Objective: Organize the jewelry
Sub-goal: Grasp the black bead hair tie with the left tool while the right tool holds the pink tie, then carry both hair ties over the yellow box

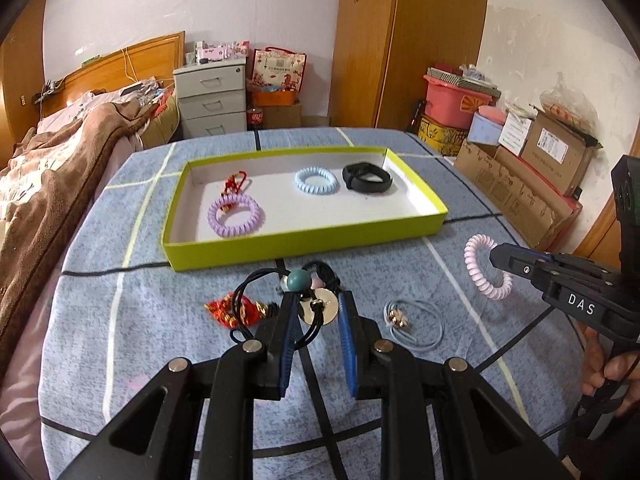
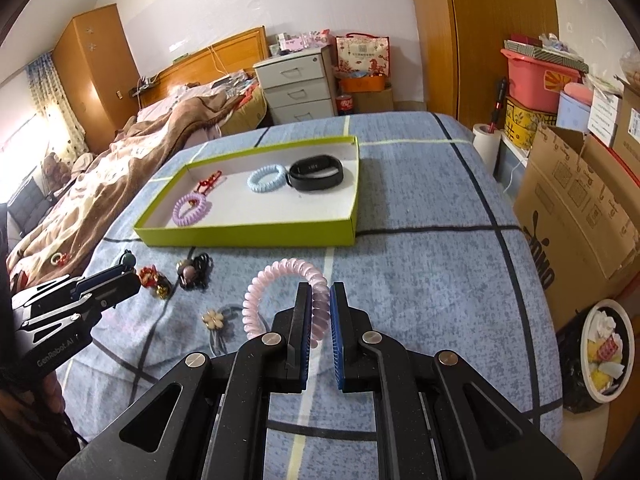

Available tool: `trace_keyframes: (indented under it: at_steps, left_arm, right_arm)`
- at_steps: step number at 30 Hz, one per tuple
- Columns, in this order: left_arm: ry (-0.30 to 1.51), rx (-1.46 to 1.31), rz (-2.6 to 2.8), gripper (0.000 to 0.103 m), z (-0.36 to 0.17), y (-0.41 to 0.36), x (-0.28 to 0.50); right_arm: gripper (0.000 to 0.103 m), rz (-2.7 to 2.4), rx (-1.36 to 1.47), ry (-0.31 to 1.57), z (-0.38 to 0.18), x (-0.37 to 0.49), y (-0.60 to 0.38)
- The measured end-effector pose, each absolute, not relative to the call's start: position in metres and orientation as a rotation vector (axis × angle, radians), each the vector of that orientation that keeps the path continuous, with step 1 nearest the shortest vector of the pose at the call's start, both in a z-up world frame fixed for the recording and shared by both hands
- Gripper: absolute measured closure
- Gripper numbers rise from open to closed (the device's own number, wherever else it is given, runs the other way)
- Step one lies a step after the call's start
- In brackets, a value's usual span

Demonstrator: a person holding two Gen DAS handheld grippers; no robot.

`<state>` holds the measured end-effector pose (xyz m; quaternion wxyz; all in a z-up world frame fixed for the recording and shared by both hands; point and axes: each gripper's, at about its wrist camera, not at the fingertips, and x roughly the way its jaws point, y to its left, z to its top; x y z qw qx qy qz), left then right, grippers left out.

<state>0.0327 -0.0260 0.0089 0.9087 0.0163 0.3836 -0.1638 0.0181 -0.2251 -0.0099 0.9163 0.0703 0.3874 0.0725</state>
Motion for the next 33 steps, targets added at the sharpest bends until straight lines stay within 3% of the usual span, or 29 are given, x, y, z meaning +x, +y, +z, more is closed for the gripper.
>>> trace_keyframes:
  at_steps: [17, 33]
  left_arm:
    - [0.766, -0.031, -0.341, 0.081, 0.031, -0.008, 0.091]
    - [0.830, -0.038, -0.346, 0.081, 0.017, -0.027, 0.165]
  right_arm:
    - [0.094, 0.163, 0.132, 0.768, 0.009, 0.076, -0.208]
    - [0.094, 0.132, 0.102, 0.851, -0.019, 0.132, -0.204]
